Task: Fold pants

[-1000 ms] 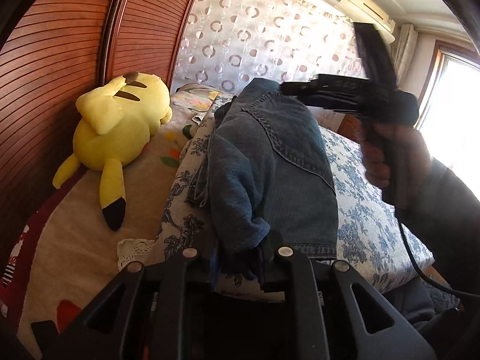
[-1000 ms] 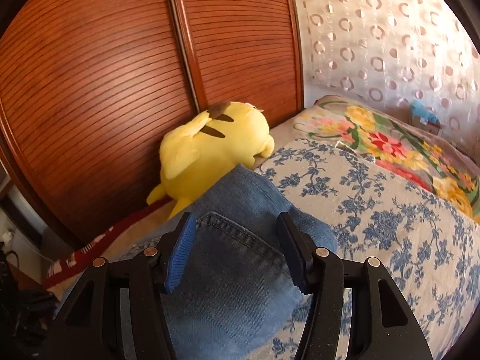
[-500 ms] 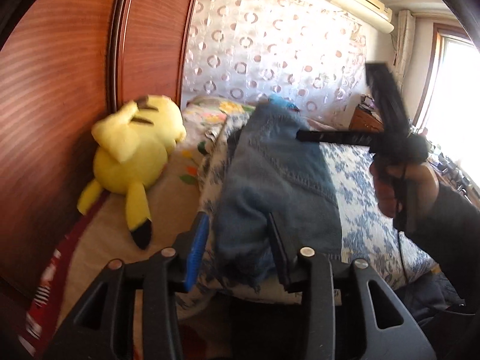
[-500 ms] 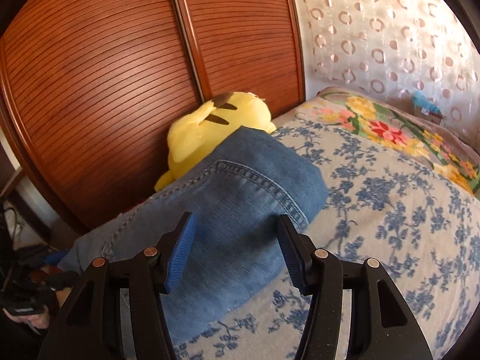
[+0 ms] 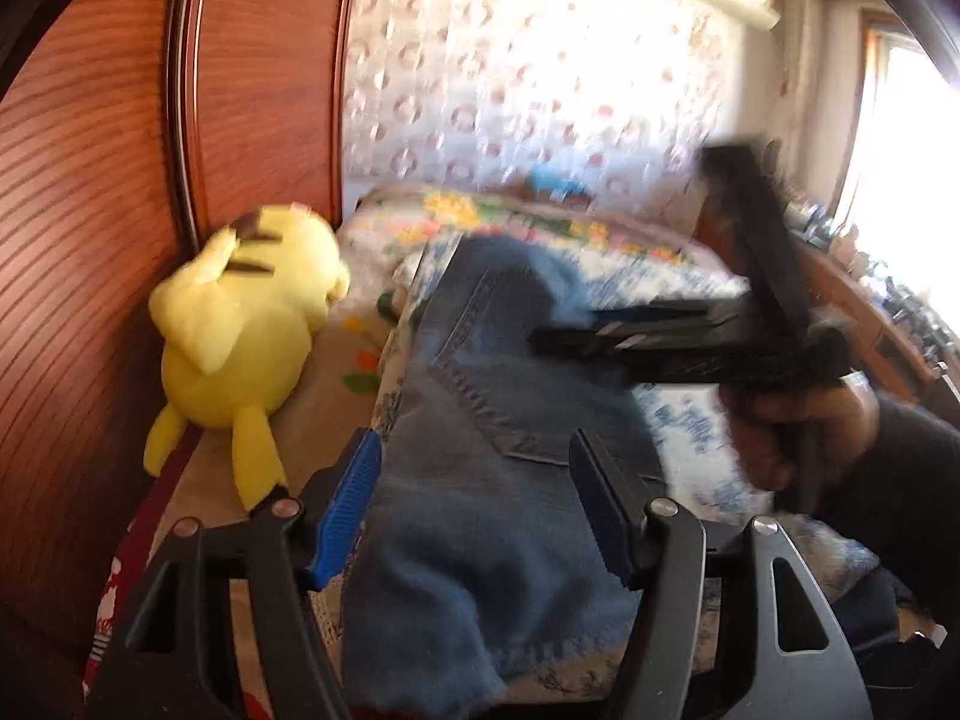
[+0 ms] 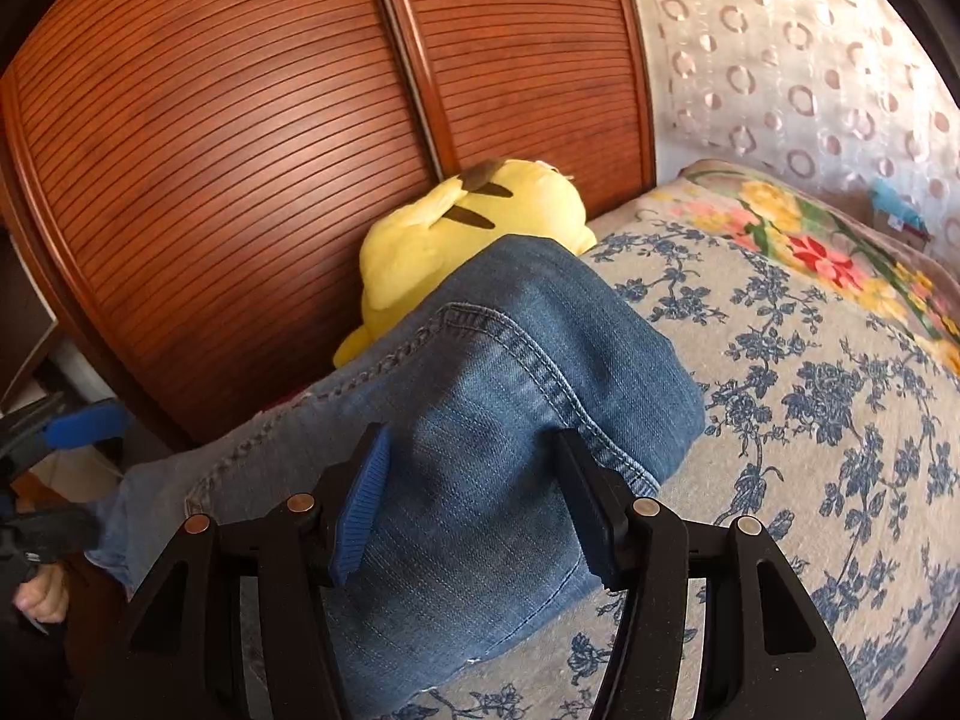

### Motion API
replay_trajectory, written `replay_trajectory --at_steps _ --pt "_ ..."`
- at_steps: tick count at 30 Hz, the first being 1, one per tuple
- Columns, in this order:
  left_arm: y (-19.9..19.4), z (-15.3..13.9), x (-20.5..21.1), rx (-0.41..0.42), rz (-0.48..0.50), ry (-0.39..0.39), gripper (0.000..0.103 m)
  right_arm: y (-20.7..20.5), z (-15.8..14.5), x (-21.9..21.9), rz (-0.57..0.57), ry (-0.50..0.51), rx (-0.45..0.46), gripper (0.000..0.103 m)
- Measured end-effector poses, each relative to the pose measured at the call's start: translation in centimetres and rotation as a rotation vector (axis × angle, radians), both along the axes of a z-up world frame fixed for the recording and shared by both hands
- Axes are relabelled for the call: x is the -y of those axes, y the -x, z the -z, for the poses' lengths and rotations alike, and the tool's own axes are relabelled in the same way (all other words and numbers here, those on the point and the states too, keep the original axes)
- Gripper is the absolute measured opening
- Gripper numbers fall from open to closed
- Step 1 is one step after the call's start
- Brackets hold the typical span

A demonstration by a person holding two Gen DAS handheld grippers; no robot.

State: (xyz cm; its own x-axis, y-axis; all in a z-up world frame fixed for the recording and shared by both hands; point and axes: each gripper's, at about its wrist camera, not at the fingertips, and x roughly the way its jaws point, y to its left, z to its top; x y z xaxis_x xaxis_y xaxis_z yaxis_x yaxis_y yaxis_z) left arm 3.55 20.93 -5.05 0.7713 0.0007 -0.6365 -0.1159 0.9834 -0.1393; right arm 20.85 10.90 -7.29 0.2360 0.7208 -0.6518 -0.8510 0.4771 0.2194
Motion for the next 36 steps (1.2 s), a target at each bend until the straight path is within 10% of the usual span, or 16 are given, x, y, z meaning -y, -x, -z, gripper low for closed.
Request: replay_trajectory --at_steps 15,36 --pt "-0.3 4.6 -0.5 -0.091 -0.051 0.051 0.065 -6.0 1.1 2.3 0.077 0.025 -0.038 0.062" --pt "-2.0 2.8 -2.3 -0.103 -0.029 0.044 0.065 -7.5 2.6 2.9 0.074 -0.037 -0.270 0.074"
